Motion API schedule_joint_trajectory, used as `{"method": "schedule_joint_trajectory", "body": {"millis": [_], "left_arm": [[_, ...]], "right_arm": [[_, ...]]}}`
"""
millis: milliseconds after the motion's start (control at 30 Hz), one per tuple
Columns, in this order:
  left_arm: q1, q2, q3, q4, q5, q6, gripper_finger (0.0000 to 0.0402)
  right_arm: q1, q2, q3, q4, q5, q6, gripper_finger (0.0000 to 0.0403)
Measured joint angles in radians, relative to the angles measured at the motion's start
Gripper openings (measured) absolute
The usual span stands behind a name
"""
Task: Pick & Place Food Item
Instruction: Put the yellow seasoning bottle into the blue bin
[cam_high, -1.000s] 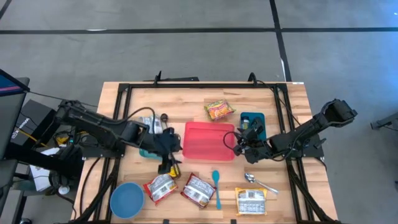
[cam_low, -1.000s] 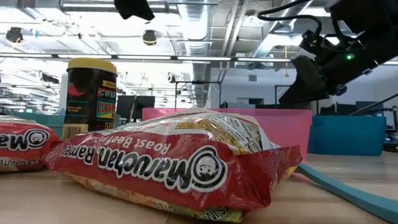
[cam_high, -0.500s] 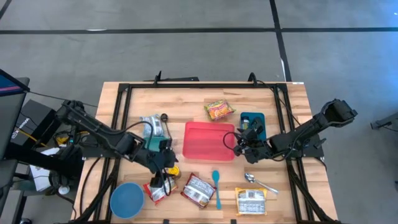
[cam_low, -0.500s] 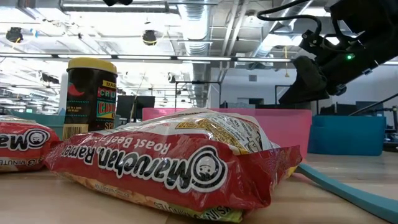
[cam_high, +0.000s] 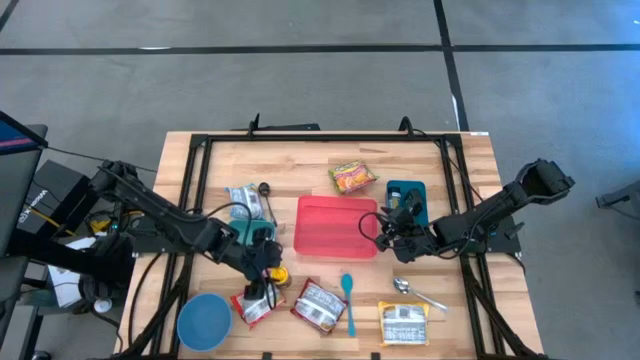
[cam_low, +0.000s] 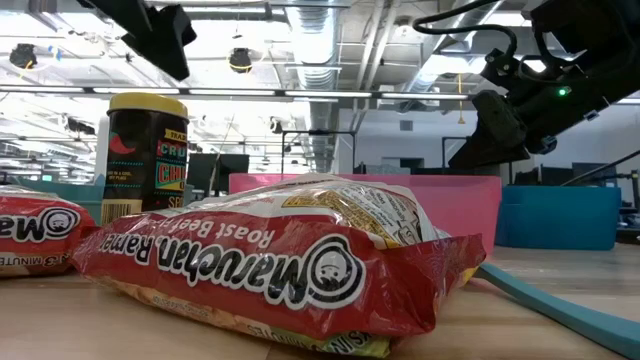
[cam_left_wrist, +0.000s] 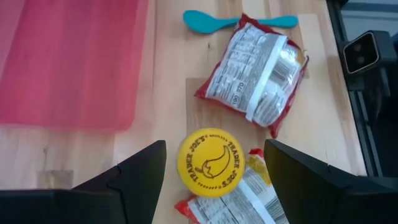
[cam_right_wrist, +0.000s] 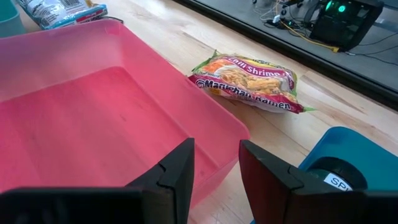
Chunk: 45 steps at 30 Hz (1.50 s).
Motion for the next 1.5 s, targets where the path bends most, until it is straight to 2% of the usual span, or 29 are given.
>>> {"method": "schedule_joint_trajectory", "body": {"millis": [633,867,1067,1267,1500], "left_arm": [[0.008,0.000,-0.011,0.056,0.005,0.000,0.0268],[0.021,0.000,-0.011,0.048,0.005,-0.040,0.0302],[0.001,0.002,-0.011,0.042,-0.036,0.029,0.0313],[-0.022,0.070,-0.010,0.055,-0.040,0.037,0.0301],[-0.001,0.142,-0.011,0.029,-0.037,0.034,0.0309]], "right_arm": [[0.000,0.000,0.000,0.000,-0.003,0.000,0.0120],[0.000,0.000,0.000,0.000,-0.003,0.000,0.0120],[0.000,0.000,0.000,-0.001,-0.003,0.000,0.0120],[0.000,0.000,0.000,0.000,-0.004,0.000,0.0120],[0.000,0.000,0.000,-0.001,-0.007,0.000,0.0120]]}}
